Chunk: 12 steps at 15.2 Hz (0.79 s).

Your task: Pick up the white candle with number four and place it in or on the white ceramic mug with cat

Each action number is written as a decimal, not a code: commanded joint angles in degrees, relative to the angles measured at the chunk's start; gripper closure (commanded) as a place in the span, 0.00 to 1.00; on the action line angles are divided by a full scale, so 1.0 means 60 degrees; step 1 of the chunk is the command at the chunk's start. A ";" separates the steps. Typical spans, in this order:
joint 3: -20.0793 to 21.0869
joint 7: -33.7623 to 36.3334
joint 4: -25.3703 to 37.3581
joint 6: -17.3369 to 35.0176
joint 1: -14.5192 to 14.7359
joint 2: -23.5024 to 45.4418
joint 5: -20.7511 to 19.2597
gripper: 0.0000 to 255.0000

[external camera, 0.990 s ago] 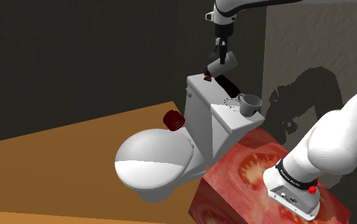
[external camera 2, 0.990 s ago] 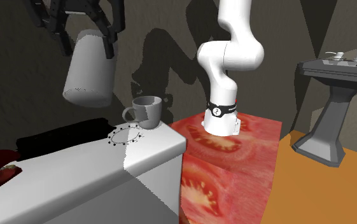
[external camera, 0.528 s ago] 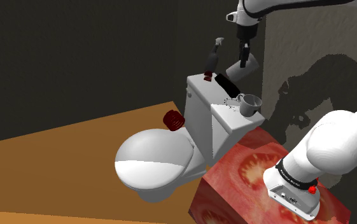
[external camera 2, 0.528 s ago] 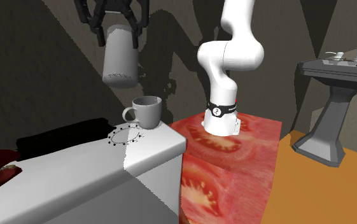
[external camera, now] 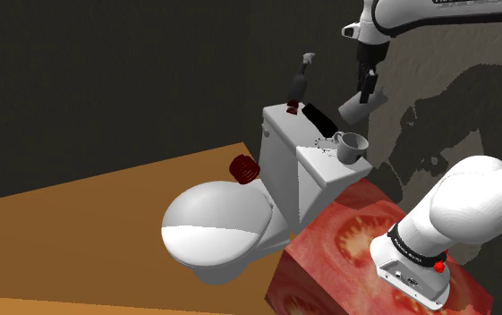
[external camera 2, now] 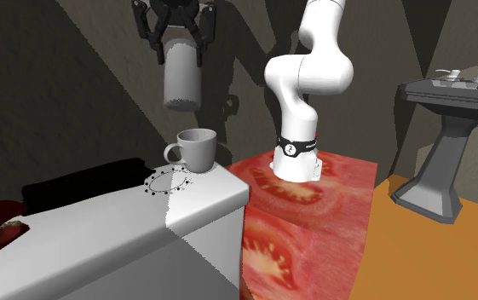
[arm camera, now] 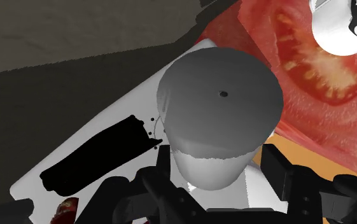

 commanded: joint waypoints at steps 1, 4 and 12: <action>-0.0045 0.0021 -0.0280 0.0257 -0.0021 -0.0033 -0.0044 1.00; -0.0089 0.0090 -0.0638 0.0640 -0.0033 -0.0004 -0.0084 1.00; -0.0212 0.0276 -0.1516 0.1690 -0.0067 0.0181 -0.0206 1.00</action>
